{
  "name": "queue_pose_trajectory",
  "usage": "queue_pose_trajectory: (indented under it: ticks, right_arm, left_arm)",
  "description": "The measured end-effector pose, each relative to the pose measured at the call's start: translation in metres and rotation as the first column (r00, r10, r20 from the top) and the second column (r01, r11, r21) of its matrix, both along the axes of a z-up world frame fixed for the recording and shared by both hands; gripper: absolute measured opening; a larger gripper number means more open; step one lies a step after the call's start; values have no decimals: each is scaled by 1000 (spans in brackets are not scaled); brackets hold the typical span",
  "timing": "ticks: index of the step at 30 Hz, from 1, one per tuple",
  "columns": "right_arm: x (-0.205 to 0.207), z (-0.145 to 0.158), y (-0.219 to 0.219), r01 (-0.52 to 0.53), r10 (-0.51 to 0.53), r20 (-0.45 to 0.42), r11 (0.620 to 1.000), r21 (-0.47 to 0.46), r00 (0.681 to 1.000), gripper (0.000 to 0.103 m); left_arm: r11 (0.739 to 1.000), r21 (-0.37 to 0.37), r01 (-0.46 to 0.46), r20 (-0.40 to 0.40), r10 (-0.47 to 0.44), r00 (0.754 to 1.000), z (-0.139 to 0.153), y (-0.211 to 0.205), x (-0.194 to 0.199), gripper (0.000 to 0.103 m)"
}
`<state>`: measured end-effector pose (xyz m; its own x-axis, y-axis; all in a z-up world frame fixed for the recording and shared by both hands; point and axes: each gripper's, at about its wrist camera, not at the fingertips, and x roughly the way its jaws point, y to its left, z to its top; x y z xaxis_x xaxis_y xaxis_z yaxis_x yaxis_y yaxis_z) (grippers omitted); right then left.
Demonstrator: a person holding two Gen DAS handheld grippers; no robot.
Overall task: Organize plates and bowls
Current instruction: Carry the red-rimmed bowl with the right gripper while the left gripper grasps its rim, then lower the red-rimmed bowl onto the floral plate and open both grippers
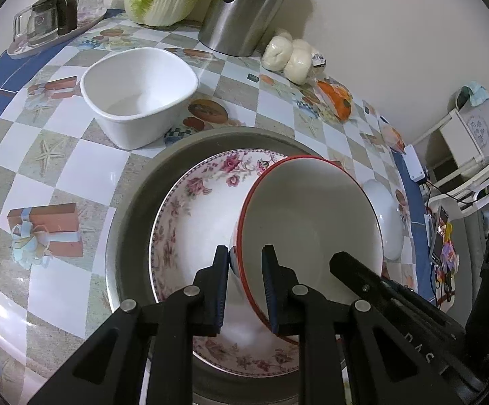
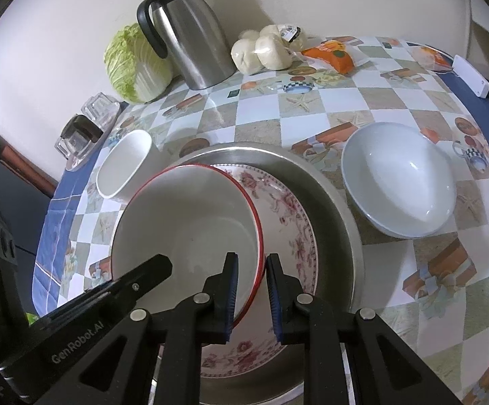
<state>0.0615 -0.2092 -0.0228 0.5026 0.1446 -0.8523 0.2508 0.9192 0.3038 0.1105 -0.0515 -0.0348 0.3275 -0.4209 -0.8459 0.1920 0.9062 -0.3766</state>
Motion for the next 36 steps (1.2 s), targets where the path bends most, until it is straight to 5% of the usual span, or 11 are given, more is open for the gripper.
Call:
queue_pose_trajectory:
  ticks: [36]
  right_arm:
    - [6,-3,11,-41,41,37,999,19,998,28]
  left_arm:
    - [998,15,-53,-11,53,999,-1,9,5,24]
